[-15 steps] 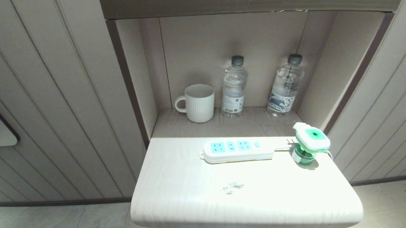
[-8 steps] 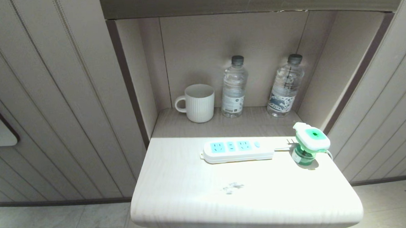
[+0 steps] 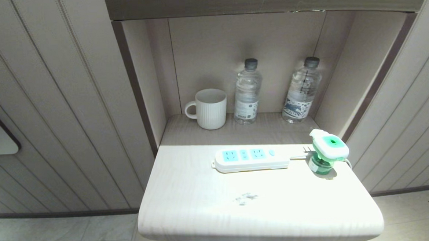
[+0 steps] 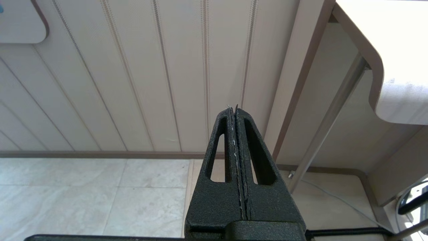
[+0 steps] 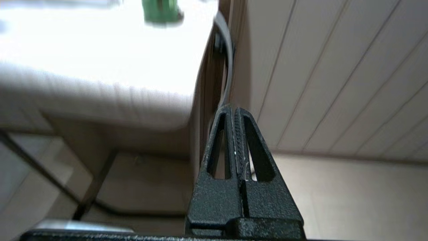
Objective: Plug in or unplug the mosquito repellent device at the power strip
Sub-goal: Pick up the mosquito repellent liquid
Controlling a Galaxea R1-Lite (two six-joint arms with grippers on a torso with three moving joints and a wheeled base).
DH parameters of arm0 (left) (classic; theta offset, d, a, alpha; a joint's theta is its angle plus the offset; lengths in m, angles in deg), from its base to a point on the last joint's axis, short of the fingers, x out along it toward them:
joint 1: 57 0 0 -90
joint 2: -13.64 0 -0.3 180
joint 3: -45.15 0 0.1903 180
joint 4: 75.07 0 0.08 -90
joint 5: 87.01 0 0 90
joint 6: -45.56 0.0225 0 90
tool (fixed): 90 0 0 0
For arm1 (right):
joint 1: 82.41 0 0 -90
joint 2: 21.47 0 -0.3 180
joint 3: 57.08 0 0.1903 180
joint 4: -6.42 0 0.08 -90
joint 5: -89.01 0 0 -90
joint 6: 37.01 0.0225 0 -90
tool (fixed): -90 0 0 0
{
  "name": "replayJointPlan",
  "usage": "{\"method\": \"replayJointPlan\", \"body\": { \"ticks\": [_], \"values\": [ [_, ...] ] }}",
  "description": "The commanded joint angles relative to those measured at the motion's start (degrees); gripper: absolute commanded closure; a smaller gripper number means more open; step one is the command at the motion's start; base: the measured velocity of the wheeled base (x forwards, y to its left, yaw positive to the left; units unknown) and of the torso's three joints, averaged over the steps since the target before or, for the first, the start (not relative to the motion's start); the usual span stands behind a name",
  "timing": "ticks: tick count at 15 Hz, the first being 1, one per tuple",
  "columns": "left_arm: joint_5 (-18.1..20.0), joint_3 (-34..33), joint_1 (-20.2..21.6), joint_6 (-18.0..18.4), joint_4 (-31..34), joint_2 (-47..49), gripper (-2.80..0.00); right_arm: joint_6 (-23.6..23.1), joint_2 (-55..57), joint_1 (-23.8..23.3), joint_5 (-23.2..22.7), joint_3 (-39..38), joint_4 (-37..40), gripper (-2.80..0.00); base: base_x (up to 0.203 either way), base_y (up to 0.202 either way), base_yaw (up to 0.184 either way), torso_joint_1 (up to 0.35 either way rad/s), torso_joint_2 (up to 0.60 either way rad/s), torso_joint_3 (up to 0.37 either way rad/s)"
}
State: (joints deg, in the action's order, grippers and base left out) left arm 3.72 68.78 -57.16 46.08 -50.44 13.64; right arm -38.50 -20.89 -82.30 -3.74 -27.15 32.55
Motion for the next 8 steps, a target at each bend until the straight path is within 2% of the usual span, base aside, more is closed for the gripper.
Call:
{"method": "replayJointPlan", "body": {
  "ticks": [1,5,8],
  "values": [
    [0.1,0.0,0.0,0.0,0.1,0.1,0.0,-0.1,4.1,0.0,-1.6,6.8,2.0,0.0,0.0,0.0,0.0,0.0,0.0,0.0],
    [0.0,0.0,0.0,0.0,0.1,0.1,0.0,-0.2,17.5,-0.1,-7.0,17.0,2.0,0.0,0.0,0.0,0.0,0.0,0.0,0.0],
    [0.0,0.0,0.0,0.0,0.1,0.1,0.0,-0.1,29.6,-0.2,-12.6,24.6,-1.6,0.0,0.0,0.0,0.0,0.0,0.0,0.0]
  ]
}}
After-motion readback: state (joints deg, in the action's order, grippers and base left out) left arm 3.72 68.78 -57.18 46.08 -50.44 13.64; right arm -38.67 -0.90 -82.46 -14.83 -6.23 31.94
